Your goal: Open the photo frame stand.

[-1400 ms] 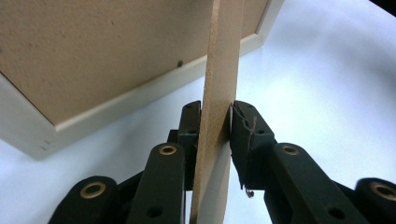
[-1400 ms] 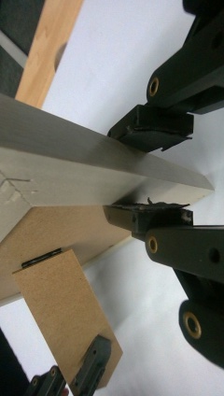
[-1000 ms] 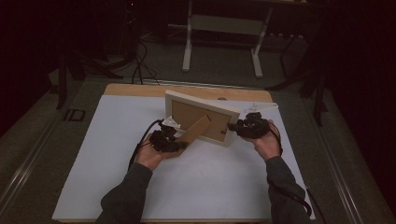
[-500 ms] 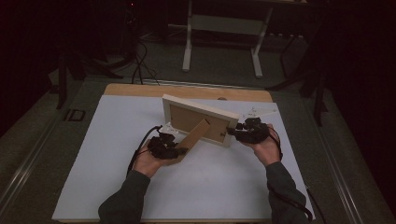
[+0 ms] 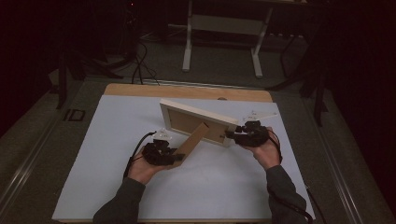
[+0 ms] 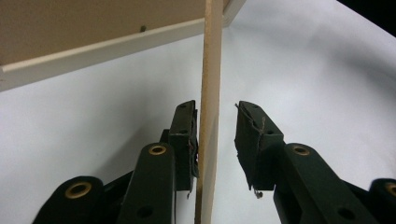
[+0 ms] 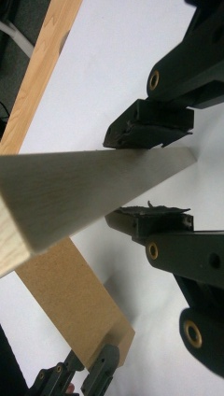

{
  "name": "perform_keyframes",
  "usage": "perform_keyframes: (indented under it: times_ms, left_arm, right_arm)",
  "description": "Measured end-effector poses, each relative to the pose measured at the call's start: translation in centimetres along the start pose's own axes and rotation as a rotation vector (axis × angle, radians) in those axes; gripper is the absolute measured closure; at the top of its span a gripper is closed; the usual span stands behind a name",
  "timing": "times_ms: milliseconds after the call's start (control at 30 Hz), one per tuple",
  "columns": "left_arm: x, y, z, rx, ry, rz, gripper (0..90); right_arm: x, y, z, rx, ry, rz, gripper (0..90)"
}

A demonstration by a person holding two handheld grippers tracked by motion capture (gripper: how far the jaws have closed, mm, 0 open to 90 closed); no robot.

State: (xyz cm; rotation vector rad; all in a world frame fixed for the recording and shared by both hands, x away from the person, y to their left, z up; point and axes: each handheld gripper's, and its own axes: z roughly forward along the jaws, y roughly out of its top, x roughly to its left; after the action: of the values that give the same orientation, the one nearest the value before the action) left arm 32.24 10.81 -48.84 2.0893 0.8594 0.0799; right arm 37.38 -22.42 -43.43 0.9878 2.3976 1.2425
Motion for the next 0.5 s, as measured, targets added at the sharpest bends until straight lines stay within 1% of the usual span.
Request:
perform_keyframes:
  times_ms: [167,300,367,433,500]
  left_arm:
    - [0.0,-0.6,0.0,-0.003,-0.009,-0.002,68.5]
    - [0.0,-0.9,-0.1,0.009,-0.011,-0.005,68.3]
    - [0.0,-1.0,-0.1,0.009,-0.019,-0.004,68.3]
    - [0.0,-1.2,-0.1,0.018,-0.014,0.004,68.2]
    - [-0.1,-1.4,-0.1,0.023,-0.017,0.008,68.1]
  right_arm:
    - [0.2,-0.2,-0.1,-0.003,0.004,-0.002,59.4]
    - [0.5,-0.2,-0.1,0.002,0.006,-0.008,58.9]
    - [0.6,-0.3,-0.1,0.002,0.006,-0.01,58.7]
    - [0.7,-0.3,-0.2,0.002,0.007,-0.012,58.5]
    - [0.9,-0.4,-0.2,0.005,0.008,-0.017,58.2]
